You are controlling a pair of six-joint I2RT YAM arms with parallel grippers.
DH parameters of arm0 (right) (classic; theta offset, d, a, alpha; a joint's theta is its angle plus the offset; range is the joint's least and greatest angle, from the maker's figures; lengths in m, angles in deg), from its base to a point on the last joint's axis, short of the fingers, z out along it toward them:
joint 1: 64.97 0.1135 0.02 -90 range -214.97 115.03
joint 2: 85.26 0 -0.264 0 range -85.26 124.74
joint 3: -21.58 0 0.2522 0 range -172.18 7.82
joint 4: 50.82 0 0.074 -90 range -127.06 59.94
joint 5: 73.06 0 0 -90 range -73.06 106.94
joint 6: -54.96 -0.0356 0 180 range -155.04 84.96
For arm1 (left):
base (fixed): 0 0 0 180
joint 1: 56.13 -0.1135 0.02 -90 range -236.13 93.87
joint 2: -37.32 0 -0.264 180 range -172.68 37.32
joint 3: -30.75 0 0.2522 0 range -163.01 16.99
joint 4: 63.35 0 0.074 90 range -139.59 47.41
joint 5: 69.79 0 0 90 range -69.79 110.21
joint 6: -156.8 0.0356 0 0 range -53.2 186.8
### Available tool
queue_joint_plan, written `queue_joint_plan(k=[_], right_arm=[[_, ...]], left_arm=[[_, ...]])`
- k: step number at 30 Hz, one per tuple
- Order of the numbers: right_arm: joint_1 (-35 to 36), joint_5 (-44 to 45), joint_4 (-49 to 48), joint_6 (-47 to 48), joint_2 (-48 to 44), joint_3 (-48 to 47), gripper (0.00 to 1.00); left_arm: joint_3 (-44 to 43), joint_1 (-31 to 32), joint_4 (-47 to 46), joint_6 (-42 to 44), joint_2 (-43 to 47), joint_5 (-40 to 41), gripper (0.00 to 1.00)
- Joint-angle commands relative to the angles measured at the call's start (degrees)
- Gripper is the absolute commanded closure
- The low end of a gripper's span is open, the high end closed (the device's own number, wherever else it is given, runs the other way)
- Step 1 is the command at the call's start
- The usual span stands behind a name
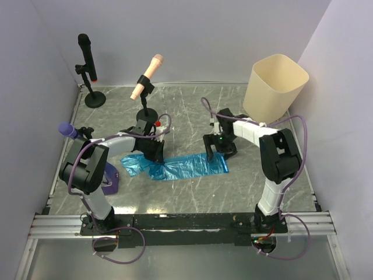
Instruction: Put the trash bags into the trash bin
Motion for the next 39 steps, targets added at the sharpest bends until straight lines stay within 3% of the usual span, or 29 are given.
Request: queue_joint_plan(k=[1, 5, 8, 10, 12, 16, 18, 19, 21, 26, 28, 33, 35, 39], right_arm=[[6.8, 3.7, 1.2, -4.6, 4.3, -1.8, 0.02], [10.4, 9.8, 2.5, -7.0, 6.9, -2.5, 0.07], [11.1, 11.4, 3.3, -7.6, 8.5, -2.5, 0.23], [11.4, 12.0, 3.4, -7.8, 9.8, -2.6, 0.43], [12.0, 11.8, 3.4, -7.9, 10.9, -2.9, 0.53], [14.9, 8.3, 2.8, -7.5, 13.5, -5.5, 0.54], [16.5, 5.9, 2.5, -6.7, 14.4, -6.8, 0.42], [17.1, 5.0, 2.3, -6.5, 15.1, -6.9, 0.47], [17.9, 3.7, 1.6, -6.1, 16.6, -6.5, 0.99], [17.2, 5.3, 0.1, -0.1, 12.8, -7.7, 1.0], [15.8, 4.1, 0.1, 4.5, 6.3, -9.3, 1.0], [12.6, -10.6, 0.9, 24.7, -9.7, -13.2, 1.0], [12.7, -14.1, 2.5, 32.7, -14.0, -13.9, 1.0], [12.6, -15.5, 7.9, 42.8, -18.4, -18.6, 1.0]], left_arm=[[0.6, -0.3, 1.3, 1.0, 1.7, 2.1, 0.92], [0.4, -0.3, 1.6, 0.9, 2.0, 1.7, 0.92], [0.8, -0.4, 1.3, 0.8, 2.8, 1.4, 0.92], [1.3, -0.4, 1.1, 0.5, 3.5, 1.2, 0.92], [1.8, -0.4, 0.6, 0.2, 4.1, 1.1, 0.92], [1.7, -0.4, 0.4, -0.2, 4.5, 0.3, 0.92], [1.2, -0.4, 0.4, -0.4, 4.5, 0.1, 0.92], [1.0, -0.4, 0.4, -0.5, 4.4, -0.3, 0.92], [0.6, -0.3, 0.2, -0.8, 4.3, -0.5, 0.91], [1.0, -0.5, -0.9, 0.3, 6.2, -2.3, 0.87], [2.3, -1.2, -3.5, 0.9, 9.5, -4.8, 0.73], [7.1, -2.2, -17.0, 7.6, 23.1, -17.3, 0.29], [7.0, -2.1, -22.2, 9.8, 24.9, -21.5, 0.25], [-1.5, -2.1, -15.9, 18.8, 21.5, -27.1, 0.2]])
